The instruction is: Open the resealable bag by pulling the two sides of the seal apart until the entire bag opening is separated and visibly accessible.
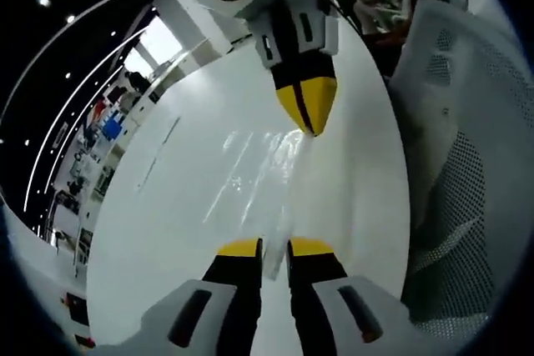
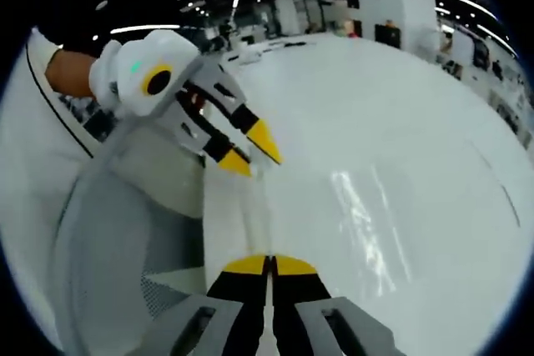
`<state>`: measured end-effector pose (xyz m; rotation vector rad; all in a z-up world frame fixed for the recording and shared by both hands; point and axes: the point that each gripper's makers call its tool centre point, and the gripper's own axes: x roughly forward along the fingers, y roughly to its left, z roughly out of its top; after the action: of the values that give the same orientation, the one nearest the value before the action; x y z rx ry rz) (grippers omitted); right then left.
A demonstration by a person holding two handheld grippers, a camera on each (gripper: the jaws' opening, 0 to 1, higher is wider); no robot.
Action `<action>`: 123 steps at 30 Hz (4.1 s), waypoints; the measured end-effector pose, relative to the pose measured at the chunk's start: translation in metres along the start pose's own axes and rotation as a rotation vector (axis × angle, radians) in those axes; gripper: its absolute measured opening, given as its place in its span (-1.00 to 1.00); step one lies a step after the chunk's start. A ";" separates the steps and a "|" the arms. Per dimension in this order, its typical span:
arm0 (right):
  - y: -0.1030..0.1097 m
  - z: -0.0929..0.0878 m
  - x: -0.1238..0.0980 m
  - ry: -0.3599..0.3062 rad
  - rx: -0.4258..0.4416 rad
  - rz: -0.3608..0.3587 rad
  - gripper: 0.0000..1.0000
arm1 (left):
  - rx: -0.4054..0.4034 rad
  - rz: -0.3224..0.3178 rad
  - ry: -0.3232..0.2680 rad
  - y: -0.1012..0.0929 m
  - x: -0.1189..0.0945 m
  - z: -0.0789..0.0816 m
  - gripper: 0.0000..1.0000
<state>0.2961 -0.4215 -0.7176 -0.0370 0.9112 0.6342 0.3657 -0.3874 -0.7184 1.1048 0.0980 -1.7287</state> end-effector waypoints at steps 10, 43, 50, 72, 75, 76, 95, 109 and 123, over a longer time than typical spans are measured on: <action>-0.002 0.000 0.003 0.009 -0.001 -0.014 -1.00 | 0.014 -0.030 0.001 -0.005 0.001 0.001 -1.00; 0.011 0.064 0.029 -0.182 -0.229 -0.071 -0.84 | -0.007 -0.071 -0.015 -0.001 0.003 0.012 -1.00; 0.011 0.067 0.032 -0.184 -0.253 -0.078 -0.88 | -0.025 -0.078 -0.019 -0.002 0.003 0.012 -1.00; 0.010 0.061 0.039 -0.113 -0.324 -0.089 -0.98 | -0.006 -0.111 -0.016 -0.006 0.005 0.016 -1.00; 0.009 0.061 0.040 -0.107 -0.330 -0.088 -0.98 | -0.005 -0.113 -0.014 -0.006 0.005 0.015 -1.00; 0.010 0.062 0.039 -0.105 -0.333 -0.087 -0.98 | -0.007 -0.114 -0.015 -0.006 0.005 0.015 -1.00; 0.005 0.056 0.043 -0.041 -0.332 -0.089 -1.00 | -0.055 -0.132 0.019 -0.006 0.011 0.011 -1.00; 0.002 0.047 0.040 -0.024 -0.275 -0.083 -1.00 | -0.060 -0.143 0.041 -0.008 0.013 0.008 -1.00; -0.006 0.023 0.026 0.003 -0.235 -0.092 -1.00 | -0.075 -0.146 0.056 -0.006 0.013 -0.001 -1.00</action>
<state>0.3279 -0.4064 -0.7240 -0.2887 0.8291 0.6533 0.3611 -0.3934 -0.7300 1.1145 0.2819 -1.8079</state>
